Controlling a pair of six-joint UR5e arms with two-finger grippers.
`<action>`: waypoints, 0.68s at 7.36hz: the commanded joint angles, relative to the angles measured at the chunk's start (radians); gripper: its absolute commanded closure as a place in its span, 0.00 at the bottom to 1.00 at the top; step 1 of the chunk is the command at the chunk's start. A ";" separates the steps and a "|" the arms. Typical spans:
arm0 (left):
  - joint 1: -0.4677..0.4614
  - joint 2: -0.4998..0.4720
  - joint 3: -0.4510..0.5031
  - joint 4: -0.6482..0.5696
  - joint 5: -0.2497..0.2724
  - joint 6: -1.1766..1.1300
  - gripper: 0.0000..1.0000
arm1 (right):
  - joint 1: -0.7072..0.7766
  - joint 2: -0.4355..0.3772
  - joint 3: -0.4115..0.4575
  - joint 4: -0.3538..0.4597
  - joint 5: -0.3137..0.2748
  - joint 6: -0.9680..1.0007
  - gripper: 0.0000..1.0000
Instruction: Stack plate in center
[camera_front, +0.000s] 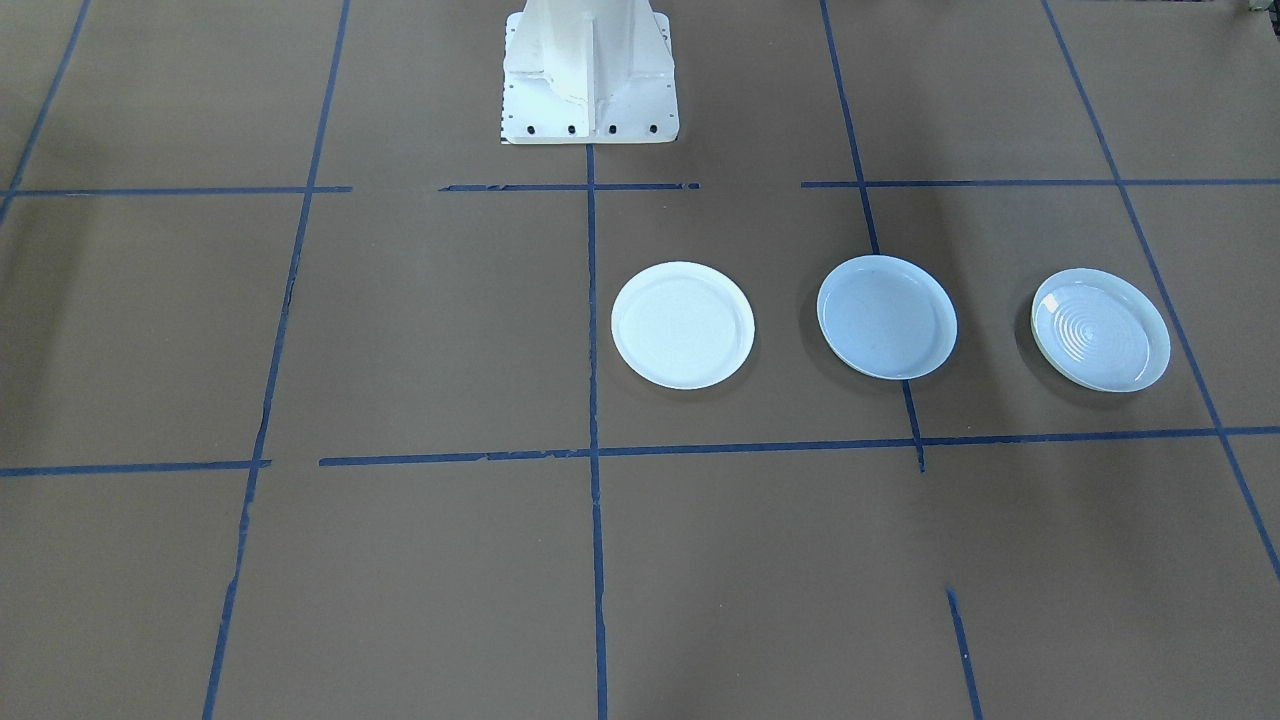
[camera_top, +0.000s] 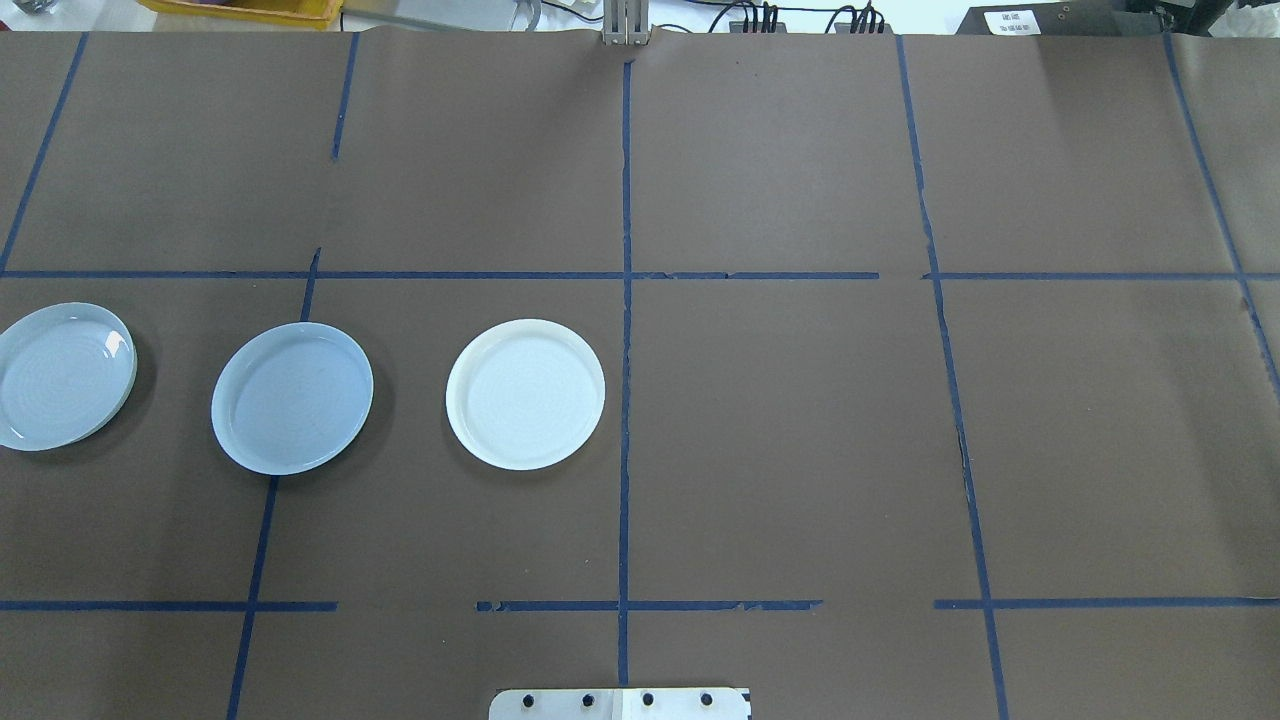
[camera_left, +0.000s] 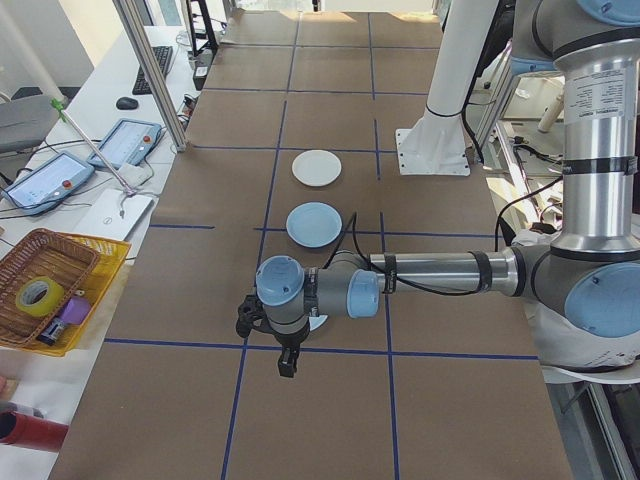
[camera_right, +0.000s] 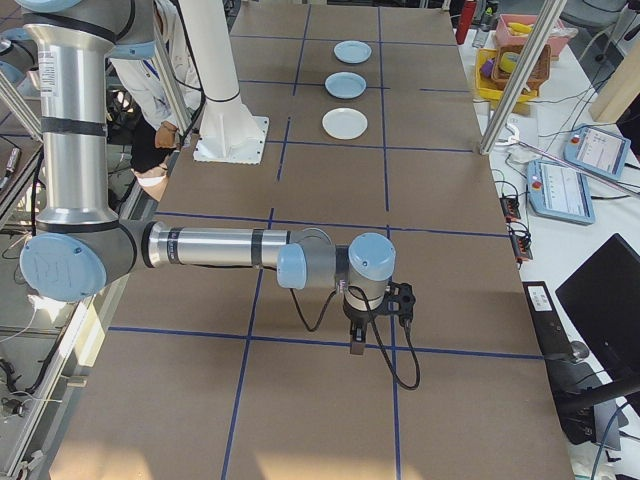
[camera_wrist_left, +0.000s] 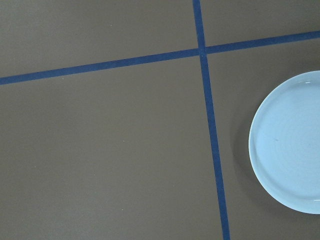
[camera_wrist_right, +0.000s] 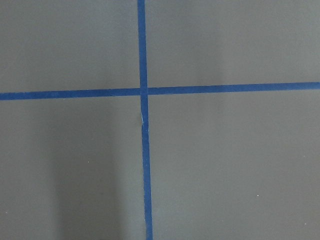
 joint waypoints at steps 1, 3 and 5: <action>0.000 0.000 -0.014 0.000 -0.031 -0.003 0.00 | 0.000 0.000 0.000 0.000 -0.001 0.000 0.00; 0.000 0.008 -0.005 0.005 -0.073 -0.003 0.00 | 0.000 0.000 0.000 0.000 0.000 0.000 0.00; 0.002 0.003 -0.020 0.000 -0.065 0.002 0.00 | 0.002 0.000 0.000 0.000 0.000 0.000 0.00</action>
